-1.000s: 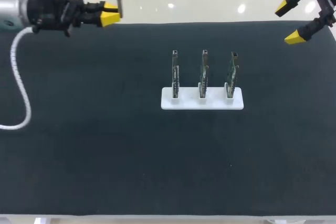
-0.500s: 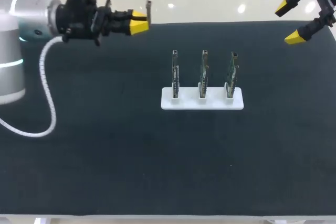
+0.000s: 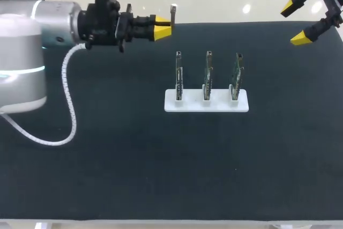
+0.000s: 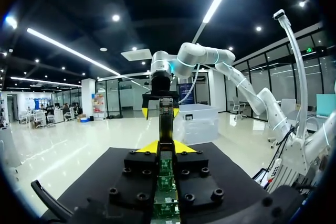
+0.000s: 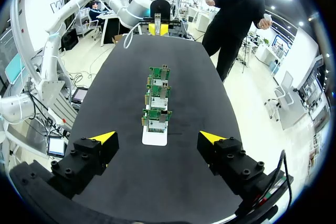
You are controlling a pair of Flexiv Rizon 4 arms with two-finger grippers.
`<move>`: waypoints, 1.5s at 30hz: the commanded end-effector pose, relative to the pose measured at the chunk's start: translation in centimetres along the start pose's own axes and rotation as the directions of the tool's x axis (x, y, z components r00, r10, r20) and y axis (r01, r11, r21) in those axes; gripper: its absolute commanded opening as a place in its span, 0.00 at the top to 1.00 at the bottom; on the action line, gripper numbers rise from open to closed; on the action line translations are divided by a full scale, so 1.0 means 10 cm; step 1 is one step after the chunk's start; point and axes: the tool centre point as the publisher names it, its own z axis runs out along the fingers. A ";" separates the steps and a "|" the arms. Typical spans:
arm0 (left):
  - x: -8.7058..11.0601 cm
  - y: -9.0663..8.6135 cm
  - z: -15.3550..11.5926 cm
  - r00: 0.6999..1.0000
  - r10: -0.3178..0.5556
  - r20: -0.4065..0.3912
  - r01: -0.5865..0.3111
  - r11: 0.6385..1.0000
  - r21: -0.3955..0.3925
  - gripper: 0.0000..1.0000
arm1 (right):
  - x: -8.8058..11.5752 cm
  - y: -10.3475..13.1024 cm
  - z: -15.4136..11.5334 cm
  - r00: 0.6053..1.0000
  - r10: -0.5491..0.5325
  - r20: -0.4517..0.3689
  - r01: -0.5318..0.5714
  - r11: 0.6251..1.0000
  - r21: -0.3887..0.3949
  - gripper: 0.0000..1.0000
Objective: Pick up the optical module with the left hand, and insert it into the network port with the right hand.
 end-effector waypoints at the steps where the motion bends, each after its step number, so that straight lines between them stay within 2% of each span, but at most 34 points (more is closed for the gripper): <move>1: 0.02 0.02 0.01 1.000 0.002 0.002 -0.002 1.000 0.002 1.00 | 0.00 -0.01 0.00 1.000 -0.001 0.002 0.001 1.000 -0.001 0.00; 25: 0.02 0.02 0.01 1.000 0.002 0.002 -0.002 1.000 0.002 1.00 | 0.00 -0.01 0.00 1.000 -0.001 0.002 0.001 1.000 -0.001 0.00; 27: 0.02 0.02 0.01 1.000 0.002 0.002 -0.002 1.000 0.002 1.00 | 0.01 -0.02 -0.03 1.000 -0.002 0.020 0.002 1.000 -0.005 0.00; 31: 0.02 0.02 0.01 1.000 0.002 0.002 -0.002 1.000 0.002 1.00 | -0.10 -0.05 -0.06 0.999 -0.012 0.051 0.013 1.000 -0.006 0.00; 35: 0.02 0.02 0.01 1.000 0.002 0.002 -0.002 1.000 0.002 1.00 | -0.28 -0.07 -0.04 0.999 -0.029 0.039 0.030 0.999 -0.016 0.00; 40: 0.02 0.02 0.01 1.000 0.002 0.002 -0.002 1.000 0.002 1.00 | -0.55 -0.05 0.09 0.993 0.108 0.050 -0.105 0.993 -0.058 0.00; 45: 0.02 0.02 0.01 1.000 0.002 0.002 -0.002 1.000 0.002 1.00 | -0.79 -0.05 0.24 0.989 0.142 0.034 -0.140 0.989 -0.046 0.00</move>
